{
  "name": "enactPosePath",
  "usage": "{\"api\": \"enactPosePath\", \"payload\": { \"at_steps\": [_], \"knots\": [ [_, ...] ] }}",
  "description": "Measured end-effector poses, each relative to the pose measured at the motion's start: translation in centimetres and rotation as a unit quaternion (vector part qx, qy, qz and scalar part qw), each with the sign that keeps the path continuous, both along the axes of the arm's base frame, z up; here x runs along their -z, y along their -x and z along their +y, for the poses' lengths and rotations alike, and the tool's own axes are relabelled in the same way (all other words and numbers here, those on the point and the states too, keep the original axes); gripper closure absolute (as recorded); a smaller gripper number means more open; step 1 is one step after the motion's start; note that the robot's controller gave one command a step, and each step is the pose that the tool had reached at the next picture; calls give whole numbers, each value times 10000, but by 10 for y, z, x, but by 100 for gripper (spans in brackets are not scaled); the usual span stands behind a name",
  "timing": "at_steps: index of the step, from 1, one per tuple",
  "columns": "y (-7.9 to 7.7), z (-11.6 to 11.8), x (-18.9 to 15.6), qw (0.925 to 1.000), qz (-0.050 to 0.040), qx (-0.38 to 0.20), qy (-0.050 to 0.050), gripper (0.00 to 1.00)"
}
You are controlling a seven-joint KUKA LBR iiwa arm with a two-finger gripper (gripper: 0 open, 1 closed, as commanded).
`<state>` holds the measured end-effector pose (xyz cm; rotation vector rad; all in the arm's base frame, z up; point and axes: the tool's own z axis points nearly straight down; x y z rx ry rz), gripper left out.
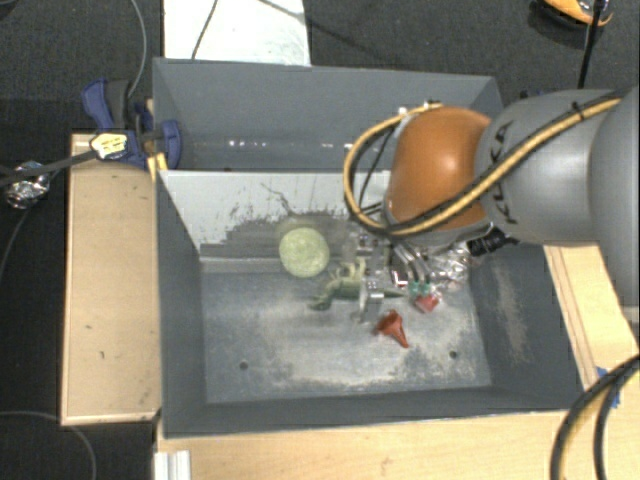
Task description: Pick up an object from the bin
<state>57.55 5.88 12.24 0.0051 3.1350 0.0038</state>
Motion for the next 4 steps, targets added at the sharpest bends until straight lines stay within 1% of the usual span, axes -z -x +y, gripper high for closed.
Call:
{"api": "enactPosePath", "payload": {
  "at_steps": [1, 2, 4],
  "knots": [
    [0, 2, 44, 9998, 10, -188, 3, 0],
    [9, 2, 52, 9999, -25, -124, -8, 100],
    [12, 2, 47, 9999, 3, -114, -5, 100]
  ]
}}
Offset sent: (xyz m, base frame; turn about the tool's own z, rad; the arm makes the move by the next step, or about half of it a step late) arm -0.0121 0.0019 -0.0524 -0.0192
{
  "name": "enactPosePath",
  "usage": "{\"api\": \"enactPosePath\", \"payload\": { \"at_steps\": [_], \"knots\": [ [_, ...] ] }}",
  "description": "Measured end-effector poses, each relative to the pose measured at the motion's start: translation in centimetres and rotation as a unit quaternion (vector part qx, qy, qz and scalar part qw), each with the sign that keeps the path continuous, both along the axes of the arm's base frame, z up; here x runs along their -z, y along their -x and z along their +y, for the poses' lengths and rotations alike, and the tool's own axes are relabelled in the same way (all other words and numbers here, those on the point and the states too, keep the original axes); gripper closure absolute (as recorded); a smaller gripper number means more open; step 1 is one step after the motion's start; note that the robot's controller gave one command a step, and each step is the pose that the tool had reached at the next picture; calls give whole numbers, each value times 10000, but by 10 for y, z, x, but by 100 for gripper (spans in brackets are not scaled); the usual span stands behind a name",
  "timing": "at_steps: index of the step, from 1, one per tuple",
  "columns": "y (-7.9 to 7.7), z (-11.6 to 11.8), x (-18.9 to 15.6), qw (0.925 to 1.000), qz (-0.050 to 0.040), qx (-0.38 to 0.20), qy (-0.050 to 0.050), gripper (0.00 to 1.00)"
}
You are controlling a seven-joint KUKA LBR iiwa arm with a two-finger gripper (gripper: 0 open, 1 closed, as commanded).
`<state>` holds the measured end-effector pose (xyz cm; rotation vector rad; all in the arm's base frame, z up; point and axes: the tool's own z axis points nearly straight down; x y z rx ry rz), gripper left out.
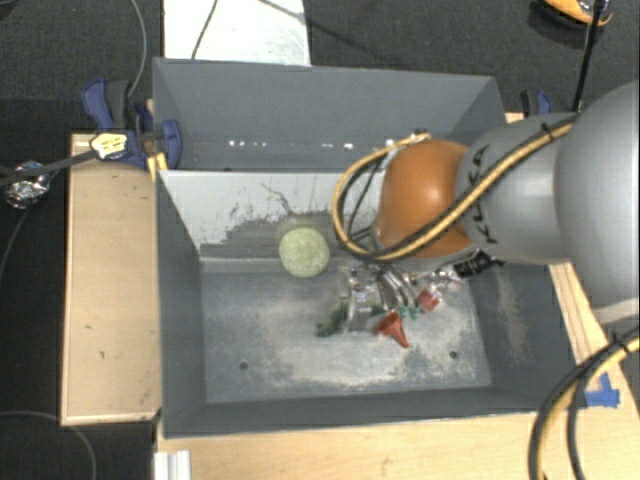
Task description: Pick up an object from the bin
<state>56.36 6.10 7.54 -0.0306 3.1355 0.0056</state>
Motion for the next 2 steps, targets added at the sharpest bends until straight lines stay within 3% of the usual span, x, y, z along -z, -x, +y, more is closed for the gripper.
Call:
{"api": "enactPosePath", "payload": {
  "at_steps": [2],
  "knots": [
    [1, 0, -41, 10000, 11, 3, 3, 100]
  ]
}}
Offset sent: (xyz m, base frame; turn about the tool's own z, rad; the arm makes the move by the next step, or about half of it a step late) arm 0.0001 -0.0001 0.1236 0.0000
